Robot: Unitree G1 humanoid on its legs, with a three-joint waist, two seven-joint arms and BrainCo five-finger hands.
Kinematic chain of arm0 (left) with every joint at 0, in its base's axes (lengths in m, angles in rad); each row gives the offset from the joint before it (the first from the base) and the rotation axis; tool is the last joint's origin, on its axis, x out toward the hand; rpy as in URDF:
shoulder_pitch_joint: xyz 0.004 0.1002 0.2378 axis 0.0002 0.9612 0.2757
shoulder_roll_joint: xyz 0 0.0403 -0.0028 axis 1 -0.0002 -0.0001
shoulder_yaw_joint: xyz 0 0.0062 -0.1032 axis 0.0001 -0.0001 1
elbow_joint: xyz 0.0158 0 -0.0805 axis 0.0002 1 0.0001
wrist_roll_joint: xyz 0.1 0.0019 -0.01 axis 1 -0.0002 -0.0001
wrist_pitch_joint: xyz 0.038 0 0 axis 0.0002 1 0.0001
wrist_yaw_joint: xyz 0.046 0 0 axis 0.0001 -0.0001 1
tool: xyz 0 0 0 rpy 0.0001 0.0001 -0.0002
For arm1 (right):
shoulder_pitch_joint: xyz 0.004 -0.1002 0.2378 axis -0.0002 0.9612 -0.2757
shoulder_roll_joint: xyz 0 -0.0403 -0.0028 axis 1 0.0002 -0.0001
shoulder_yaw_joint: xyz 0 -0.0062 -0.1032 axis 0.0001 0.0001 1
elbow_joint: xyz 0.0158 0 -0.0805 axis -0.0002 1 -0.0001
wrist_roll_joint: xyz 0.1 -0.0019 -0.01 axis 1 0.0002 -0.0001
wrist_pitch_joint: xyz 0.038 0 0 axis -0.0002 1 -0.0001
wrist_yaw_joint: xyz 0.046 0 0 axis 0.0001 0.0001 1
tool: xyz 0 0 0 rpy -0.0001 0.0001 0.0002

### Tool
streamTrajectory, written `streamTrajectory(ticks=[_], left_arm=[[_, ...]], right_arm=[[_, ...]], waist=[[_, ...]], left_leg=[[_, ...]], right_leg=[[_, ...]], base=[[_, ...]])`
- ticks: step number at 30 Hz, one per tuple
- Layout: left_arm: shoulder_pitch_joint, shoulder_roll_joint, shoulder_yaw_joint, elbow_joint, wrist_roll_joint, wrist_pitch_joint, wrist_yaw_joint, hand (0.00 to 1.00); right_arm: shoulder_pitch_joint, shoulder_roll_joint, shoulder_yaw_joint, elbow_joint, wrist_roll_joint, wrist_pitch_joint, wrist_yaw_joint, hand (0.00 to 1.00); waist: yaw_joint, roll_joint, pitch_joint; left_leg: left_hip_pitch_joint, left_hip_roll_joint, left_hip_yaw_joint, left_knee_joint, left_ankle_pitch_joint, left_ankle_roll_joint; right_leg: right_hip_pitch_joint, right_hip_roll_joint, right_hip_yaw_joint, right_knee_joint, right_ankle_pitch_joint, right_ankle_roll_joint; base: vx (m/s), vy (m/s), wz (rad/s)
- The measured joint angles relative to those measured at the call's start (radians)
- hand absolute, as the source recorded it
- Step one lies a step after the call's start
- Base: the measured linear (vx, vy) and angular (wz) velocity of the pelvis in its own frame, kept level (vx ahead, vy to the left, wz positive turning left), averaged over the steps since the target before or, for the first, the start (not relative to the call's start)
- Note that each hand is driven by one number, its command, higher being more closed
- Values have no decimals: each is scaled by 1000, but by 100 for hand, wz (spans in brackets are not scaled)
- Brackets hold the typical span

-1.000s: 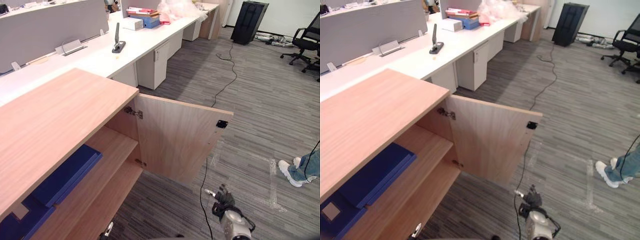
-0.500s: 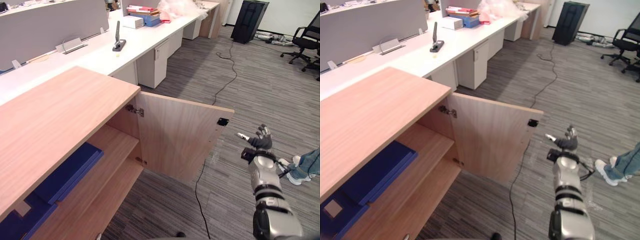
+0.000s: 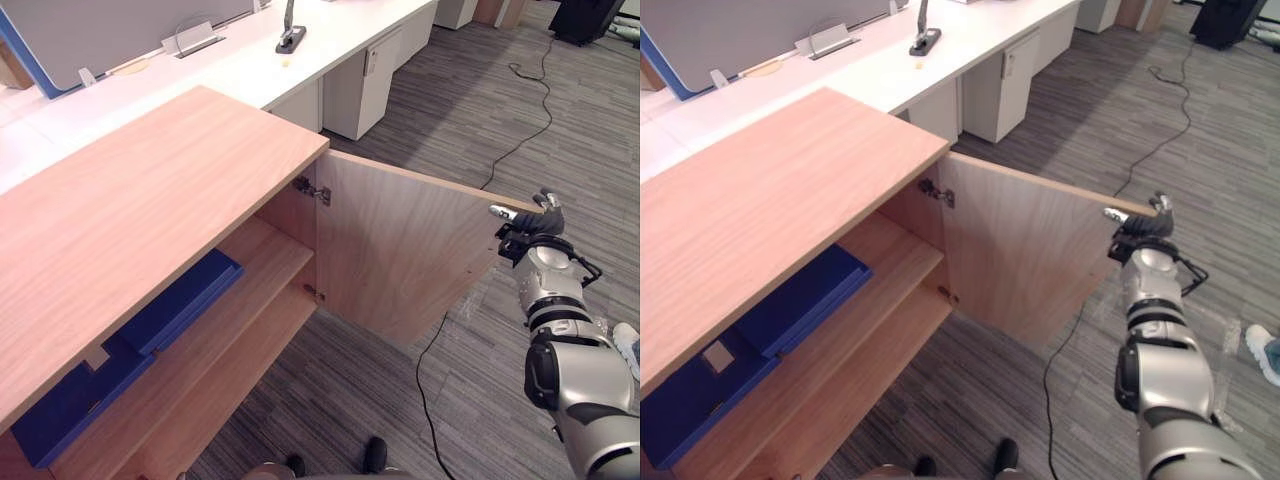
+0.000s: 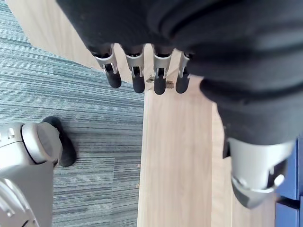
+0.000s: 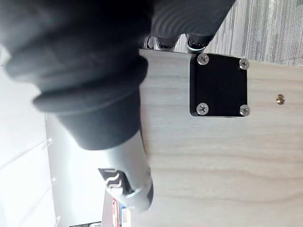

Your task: Walk over to the cabinet, pick up the folder, carry it to the office cabinet, place the folder inside the office cabinet, then close the office cabinet door

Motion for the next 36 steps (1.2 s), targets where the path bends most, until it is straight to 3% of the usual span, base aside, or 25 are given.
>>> streamTrajectory(ticks=[8,11,14,16,21,25,29,33,36], left_arm=[[-4,0,8,4,-8,0,-2,0],[-15,1,8,4,-5,1,-4,0],[-24,8,8,4,-1,2,-6,0],[-20,22,8,7,1,2,-7,0],[-22,34,9,7,6,2,-25,0],[-24,33,20,-6,38,2,-26,0],[-24,35,88,-20,38,0,-27,0],[-29,36,215,-20,34,0,-27,0],[-28,35,293,-18,33,1,-25,0]], right_arm=[[8,-41,111,33,4,6,115,0],[25,-61,159,30,-63,2,158,0],[77,-97,289,-49,-139,4,184,0],[138,-140,421,-163,-173,5,231,0],[251,-235,611,-440,-171,-5,361,0],[343,-312,676,-682,-161,-8,490,0],[429,-347,745,-871,-92,-3,580,0],[560,-401,815,-1076,-93,6,712,0],[651,-406,796,-1219,-89,6,753,0]], waist=[[-13,3,5],[-15,2,6],[-24,-8,5],[-37,-23,-3],[-64,-49,-37],[-82,-59,-56],[-83,-68,-98],[-68,-80,-112],[-58,-85,-115]], left_leg=[[3,12,-18,-4,3,-6],[8,22,-24,-5,3,-12],[11,37,-22,-7,1,-19],[20,56,-2,-17,-2,-29],[20,88,50,-18,-16,-48],[29,103,81,-17,-25,-58],[19,109,99,-17,-31,-58],[19,112,127,-19,-31,-57],[20,110,134,-18,-31,-56]], right_leg=[[9,9,-17,0,-3,-1],[17,19,-23,0,-8,-3],[17,31,-21,0,-13,-8],[13,46,-2,-1,-17,-13],[-13,83,49,0,-22,-24],[-20,101,80,-1,-23,-33],[-38,109,96,-1,-23,-38],[-54,117,122,-1,-14,-49],[-58,118,133,-1,-13,-50]], base=[[-21,-24,6],[-17,-46,4],[-9,-46,-4],[6,-42,-24],[39,-46,-35],[51,-3,-24],[32,23,-15],[39,47,-18],[32,48,-9]])
